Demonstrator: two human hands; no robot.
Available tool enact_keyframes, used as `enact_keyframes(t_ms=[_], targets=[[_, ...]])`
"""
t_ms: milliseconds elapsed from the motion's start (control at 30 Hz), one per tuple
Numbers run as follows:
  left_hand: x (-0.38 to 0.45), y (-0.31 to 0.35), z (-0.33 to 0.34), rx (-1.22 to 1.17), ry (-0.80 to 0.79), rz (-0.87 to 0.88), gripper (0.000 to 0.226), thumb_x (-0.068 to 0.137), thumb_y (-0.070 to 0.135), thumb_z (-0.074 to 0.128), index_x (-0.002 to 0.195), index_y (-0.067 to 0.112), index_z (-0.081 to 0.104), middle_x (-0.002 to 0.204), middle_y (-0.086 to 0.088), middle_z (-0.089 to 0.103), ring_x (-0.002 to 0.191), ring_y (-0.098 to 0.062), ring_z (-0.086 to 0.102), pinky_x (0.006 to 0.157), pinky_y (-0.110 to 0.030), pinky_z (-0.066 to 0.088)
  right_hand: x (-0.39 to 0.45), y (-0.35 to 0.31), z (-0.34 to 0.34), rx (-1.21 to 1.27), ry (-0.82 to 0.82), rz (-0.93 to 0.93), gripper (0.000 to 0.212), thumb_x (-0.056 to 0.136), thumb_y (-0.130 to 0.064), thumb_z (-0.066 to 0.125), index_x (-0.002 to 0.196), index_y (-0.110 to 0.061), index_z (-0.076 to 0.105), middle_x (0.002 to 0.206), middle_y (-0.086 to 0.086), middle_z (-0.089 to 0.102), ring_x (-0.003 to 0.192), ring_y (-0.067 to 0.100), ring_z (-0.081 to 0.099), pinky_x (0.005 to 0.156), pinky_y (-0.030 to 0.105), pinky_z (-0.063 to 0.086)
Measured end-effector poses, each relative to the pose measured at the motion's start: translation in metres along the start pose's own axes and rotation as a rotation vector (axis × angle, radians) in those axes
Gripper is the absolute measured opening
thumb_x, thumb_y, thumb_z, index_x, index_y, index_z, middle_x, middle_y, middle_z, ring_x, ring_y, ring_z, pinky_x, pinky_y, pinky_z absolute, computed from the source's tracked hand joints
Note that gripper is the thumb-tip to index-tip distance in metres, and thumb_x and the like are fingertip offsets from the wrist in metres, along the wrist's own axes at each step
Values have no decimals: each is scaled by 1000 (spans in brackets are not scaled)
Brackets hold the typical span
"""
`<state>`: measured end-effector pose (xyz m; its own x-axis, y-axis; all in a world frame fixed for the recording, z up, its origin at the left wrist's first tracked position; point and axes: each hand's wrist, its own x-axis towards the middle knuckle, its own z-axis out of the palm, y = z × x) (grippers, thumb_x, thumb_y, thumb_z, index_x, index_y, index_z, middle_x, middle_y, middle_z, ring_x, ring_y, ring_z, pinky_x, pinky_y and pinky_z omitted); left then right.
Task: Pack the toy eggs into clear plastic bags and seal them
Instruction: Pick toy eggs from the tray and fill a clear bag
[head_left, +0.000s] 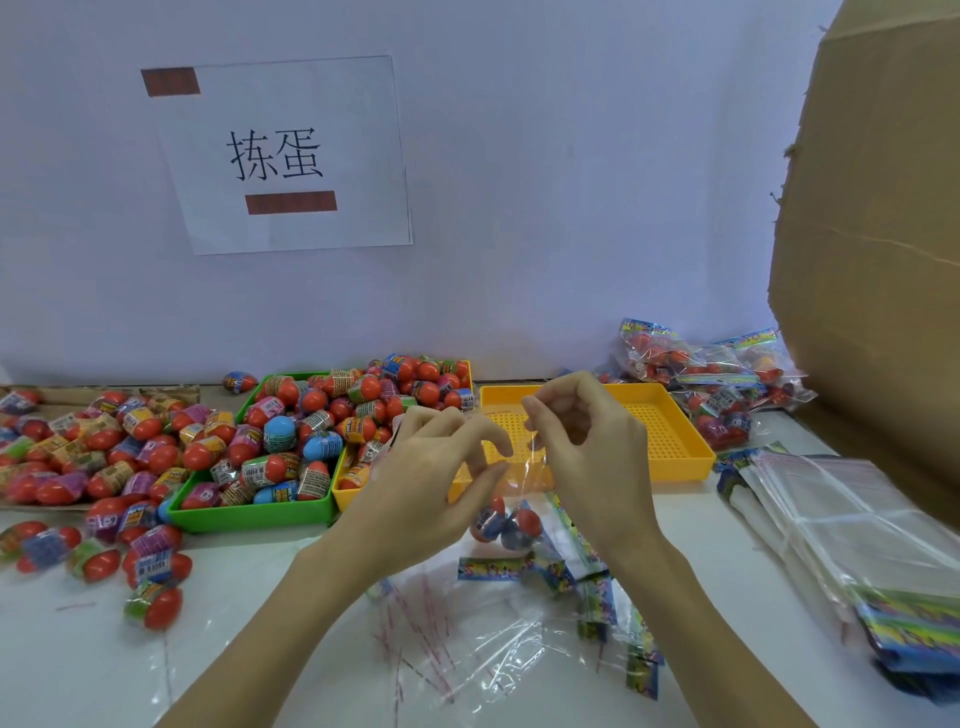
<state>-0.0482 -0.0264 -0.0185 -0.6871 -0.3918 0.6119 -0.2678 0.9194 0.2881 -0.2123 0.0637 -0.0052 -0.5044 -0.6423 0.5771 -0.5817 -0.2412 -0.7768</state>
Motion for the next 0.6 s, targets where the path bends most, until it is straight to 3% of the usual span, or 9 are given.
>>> enact_keyframes(t_ms=[133,267,333,400,500,600], targets=[[3,5,2,-57,205,38,35,96,35,74,126,18,67,123,7,66,120,-13,55,105,-29,42,1,4,1,37,-16,30,7,101,-18,69,96,-15,65,77,-5,70,68,10,70,63,19,54],[3,3,9,-282,254,-243,70,88,51,81,144,26,48,142,9,48,136,-8,47,113,-18,39,2,6,2,124,-90,78,6,107,-15,59,100,-15,60,78,-2,72,68,15,72,63,32,61],[2,2,11,-482,174,-425,87,80,58,87,149,33,40,140,14,52,130,-2,55,108,-19,48,1,5,4,161,-138,91,7,109,-15,54,102,-15,56,81,0,75,69,18,74,63,33,62],[2,-4,14,-653,113,-488,92,75,45,93,149,32,41,130,12,65,119,-5,66,102,-26,56,0,4,6,223,-170,124,7,110,-15,52,104,-14,54,83,3,77,72,21,76,65,39,64],[1,-11,16,-761,35,-446,76,77,29,94,140,31,52,110,2,78,96,-17,78,86,-26,62,-1,3,8,318,-187,202,10,110,-19,50,107,-10,54,85,7,78,73,28,76,69,45,65],[-1,-10,16,-757,18,-450,50,87,27,88,129,28,59,99,-3,81,83,-23,80,75,-31,65,-2,3,11,372,-165,301,21,111,-27,48,113,-10,60,86,9,78,76,29,76,72,44,65]])
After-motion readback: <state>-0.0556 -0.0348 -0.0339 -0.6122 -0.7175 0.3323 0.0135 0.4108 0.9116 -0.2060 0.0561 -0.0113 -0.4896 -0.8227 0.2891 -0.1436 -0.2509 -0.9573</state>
